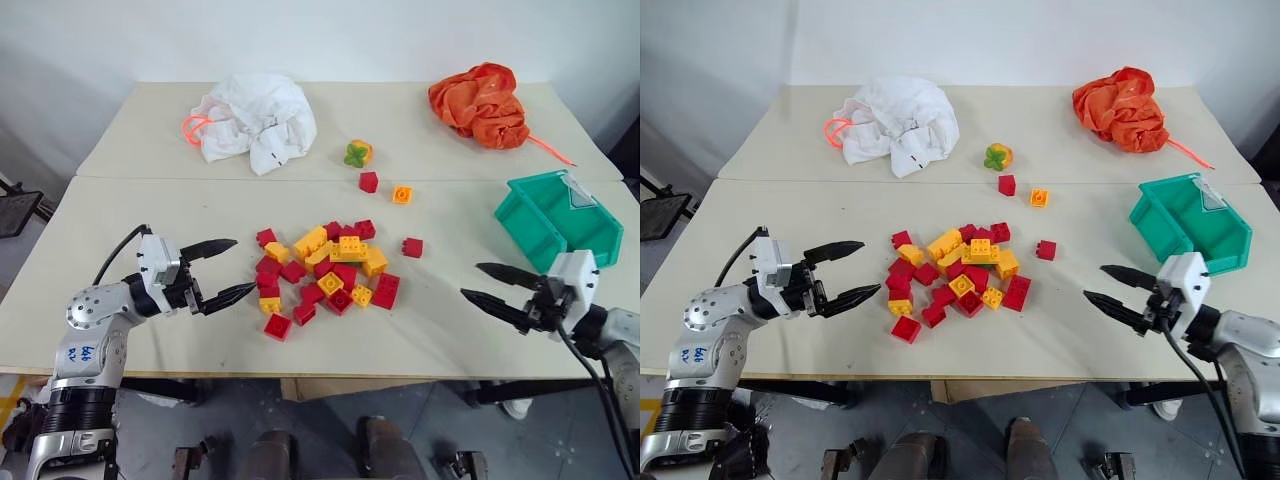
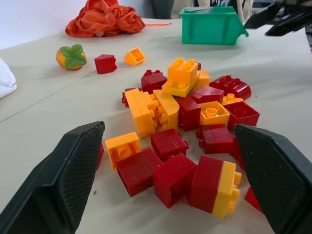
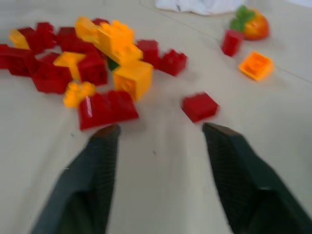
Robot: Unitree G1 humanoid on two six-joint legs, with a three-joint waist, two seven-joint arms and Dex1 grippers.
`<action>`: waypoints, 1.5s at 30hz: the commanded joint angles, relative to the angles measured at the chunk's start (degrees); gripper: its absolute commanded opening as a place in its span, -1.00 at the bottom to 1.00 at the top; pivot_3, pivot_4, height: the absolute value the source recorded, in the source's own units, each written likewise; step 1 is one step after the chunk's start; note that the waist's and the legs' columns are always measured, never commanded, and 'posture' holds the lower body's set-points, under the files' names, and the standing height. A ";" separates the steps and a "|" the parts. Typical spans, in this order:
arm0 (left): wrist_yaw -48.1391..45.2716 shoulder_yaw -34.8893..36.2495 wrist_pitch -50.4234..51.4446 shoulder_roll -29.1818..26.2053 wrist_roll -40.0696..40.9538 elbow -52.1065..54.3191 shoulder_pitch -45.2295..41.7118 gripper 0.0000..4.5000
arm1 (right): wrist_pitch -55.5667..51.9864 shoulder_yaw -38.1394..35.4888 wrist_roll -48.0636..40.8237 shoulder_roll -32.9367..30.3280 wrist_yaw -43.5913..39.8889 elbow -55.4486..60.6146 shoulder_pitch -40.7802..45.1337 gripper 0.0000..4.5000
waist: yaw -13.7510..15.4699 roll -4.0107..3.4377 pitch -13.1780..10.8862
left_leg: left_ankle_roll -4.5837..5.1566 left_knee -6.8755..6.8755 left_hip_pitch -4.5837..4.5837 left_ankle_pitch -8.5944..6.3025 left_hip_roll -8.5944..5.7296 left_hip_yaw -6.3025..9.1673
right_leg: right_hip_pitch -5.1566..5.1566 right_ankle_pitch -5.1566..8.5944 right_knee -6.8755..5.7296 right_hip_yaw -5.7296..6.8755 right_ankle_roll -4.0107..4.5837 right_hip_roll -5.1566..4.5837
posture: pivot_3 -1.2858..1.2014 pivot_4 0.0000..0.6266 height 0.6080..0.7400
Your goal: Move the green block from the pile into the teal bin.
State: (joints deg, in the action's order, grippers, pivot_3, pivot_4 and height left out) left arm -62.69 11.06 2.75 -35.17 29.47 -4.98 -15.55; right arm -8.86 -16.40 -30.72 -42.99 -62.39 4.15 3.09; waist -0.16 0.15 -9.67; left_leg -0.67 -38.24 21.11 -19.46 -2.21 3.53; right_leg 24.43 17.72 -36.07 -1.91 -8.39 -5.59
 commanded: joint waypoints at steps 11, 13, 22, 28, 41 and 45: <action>2.97 2.29 0.48 0.60 0.06 3.27 0.97 1.00 | -11.52 15.89 1.74 6.70 5.69 9.04 8.24 -0.99 | -0.40 0.01 0.00 | -0.05 0.01 0.03 0.02 0.05 0.08 | 0.06 -0.02 -0.01 0.04 0.01 0.03 | 0.03 -0.52 1.00; 3.69 2.67 0.15 0.72 -0.27 2.80 1.65 1.00 | -11.57 19.78 4.55 9.43 7.42 7.75 10.97 -0.99 | -0.28 0.01 -0.01 | -0.06 0.02 0.05 0.02 0.05 0.09 | 0.08 -0.02 -0.02 0.05 0.02 0.02 | 0.03 -0.52 1.00; 6.88 4.43 -0.72 0.30 -2.02 1.32 4.39 1.00 | -8.63 26.83 16.19 21.06 16.22 -12.42 28.36 -0.99 | -0.05 0.02 0.01 | -0.05 -0.02 0.11 0.02 -0.08 0.20 | 0.09 -0.02 0.00 0.17 0.02 -0.05 | 0.03 -0.52 1.00; 8.35 4.19 -0.65 1.37 -2.07 2.29 4.88 1.00 | 0.26 23.87 20.50 23.44 21.10 -28.64 36.47 -0.99 | -0.33 0.03 0.01 | -0.06 0.00 0.09 0.02 -0.07 0.19 | 0.10 -0.02 -0.02 0.20 0.02 -0.03 | 0.03 -0.52 1.00; 8.46 3.30 -1.01 2.28 -2.54 0.71 2.50 1.00 | 1.16 25.71 19.63 20.44 10.66 -18.10 29.26 -0.99 | -1.59 0.02 0.02 | -0.07 0.02 0.08 0.02 -0.04 0.21 | 0.12 -0.02 -0.37 0.23 0.02 -0.02 | 0.03 -0.52 1.00; 8.22 3.06 -1.07 2.22 -2.41 0.49 2.45 1.00 | -0.38 24.22 17.95 15.53 7.31 -11.04 23.83 -0.99 | -1.17 0.04 0.02 | -0.05 -0.02 0.11 0.01 -0.11 0.28 | 0.05 -0.02 -0.33 0.27 0.02 -0.08 | 0.03 -0.52 1.00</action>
State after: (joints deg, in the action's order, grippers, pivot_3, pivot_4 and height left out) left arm -54.11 13.52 2.51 -32.62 26.75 -5.25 -12.96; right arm -8.43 8.51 -11.77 -26.26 -53.43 -9.28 28.14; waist -1.33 0.19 -9.65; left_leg -0.71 -38.28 21.21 -19.44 -2.33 3.81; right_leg 24.45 17.70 -36.40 -1.65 -8.37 -5.69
